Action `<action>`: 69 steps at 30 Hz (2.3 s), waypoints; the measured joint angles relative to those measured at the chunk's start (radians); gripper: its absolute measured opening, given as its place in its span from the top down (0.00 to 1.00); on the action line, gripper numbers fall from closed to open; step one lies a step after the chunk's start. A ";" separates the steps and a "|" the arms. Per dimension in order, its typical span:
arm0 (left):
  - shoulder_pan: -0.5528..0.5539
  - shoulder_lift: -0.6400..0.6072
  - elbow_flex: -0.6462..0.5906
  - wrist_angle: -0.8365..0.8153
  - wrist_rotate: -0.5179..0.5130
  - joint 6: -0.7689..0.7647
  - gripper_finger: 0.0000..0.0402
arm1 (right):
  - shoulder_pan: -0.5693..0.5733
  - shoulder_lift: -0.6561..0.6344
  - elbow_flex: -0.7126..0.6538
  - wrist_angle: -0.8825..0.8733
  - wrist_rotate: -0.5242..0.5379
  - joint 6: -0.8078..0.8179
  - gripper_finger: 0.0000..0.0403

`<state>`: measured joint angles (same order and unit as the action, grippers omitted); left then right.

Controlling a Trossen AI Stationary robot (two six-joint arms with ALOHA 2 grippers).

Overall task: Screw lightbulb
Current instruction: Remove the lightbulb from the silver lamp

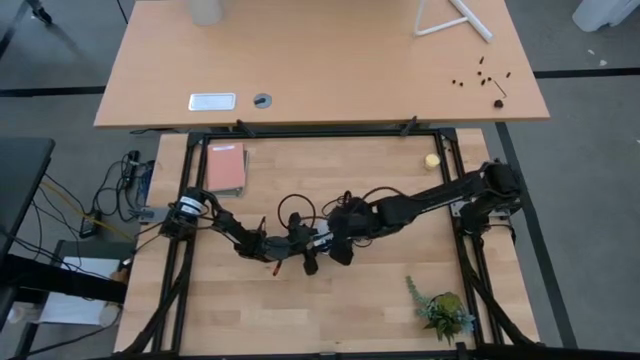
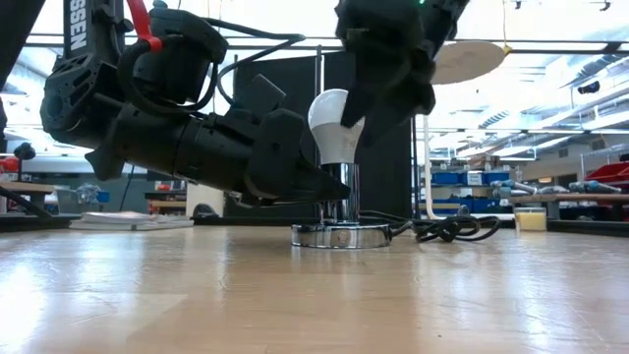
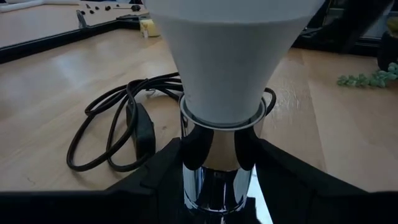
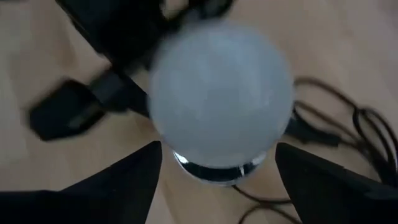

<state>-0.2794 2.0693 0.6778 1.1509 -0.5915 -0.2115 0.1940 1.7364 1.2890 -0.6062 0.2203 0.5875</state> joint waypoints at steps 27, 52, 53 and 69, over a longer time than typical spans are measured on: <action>0.002 0.000 0.000 0.008 -0.003 -0.029 0.53 | -0.031 0.127 0.205 -0.136 0.071 0.238 0.21; 0.005 0.000 0.001 0.009 -0.042 -0.064 0.53 | -0.046 0.182 0.204 -0.101 0.092 0.205 0.27; 0.005 0.000 0.001 0.008 -0.042 -0.064 0.53 | -0.049 0.181 0.204 -0.101 0.089 0.205 0.27; 0.005 -0.001 0.002 0.002 -0.043 -0.058 0.53 | -0.061 0.172 0.204 -0.101 0.071 0.119 0.37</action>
<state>-0.2741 2.0682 0.6800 1.1534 -0.6346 -0.2691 0.1326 1.9079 1.4925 -0.7069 0.2913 0.7066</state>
